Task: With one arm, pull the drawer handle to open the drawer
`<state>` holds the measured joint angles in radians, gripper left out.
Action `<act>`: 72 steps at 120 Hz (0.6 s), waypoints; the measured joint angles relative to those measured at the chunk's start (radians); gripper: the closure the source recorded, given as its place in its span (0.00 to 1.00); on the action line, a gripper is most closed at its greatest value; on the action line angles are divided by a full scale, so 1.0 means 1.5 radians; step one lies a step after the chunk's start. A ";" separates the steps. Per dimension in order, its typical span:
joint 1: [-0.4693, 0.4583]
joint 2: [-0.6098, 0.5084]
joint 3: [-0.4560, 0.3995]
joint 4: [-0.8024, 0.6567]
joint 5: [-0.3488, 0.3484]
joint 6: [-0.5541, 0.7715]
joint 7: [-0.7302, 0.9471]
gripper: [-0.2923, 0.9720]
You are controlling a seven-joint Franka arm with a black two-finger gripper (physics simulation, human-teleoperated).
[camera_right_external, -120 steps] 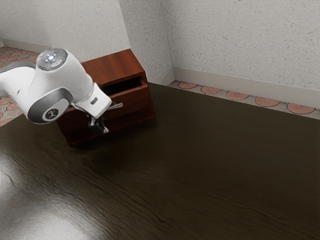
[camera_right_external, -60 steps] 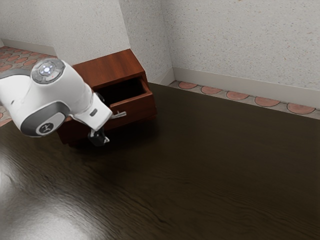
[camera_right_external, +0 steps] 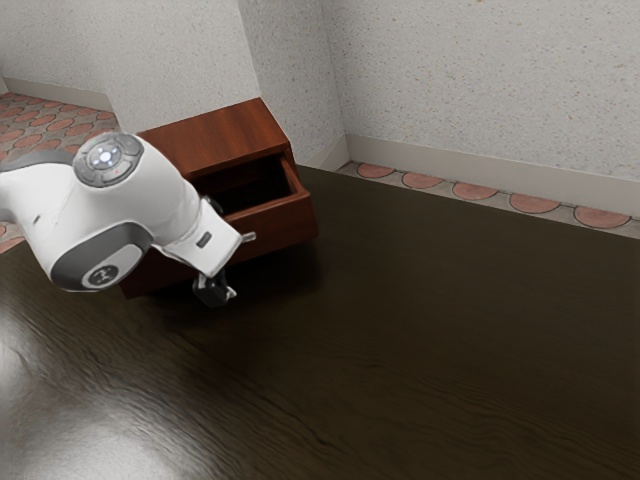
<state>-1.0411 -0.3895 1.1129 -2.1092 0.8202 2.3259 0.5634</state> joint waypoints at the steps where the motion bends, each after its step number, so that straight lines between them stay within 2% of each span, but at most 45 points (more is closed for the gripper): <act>1: 0.003 0.000 -0.004 -0.002 0.000 0.001 -0.001 0.23; 12: 0.051 0.000 -0.053 -0.019 -0.005 0.006 -0.007 0.26; 24: 0.109 -0.002 -0.118 -0.040 -0.012 0.010 -0.014 0.25; 60: 0.182 -0.009 -0.198 -0.078 -0.026 0.028 -0.036 0.25; 64: 0.216 -0.016 -0.240 -0.078 -0.026 0.028 -0.038 0.25; 72: 0.337 -0.061 -0.410 -0.077 -0.058 0.003 -0.042 0.24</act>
<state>-0.5351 -0.4804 0.4974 -2.2249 0.7337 2.3309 0.5007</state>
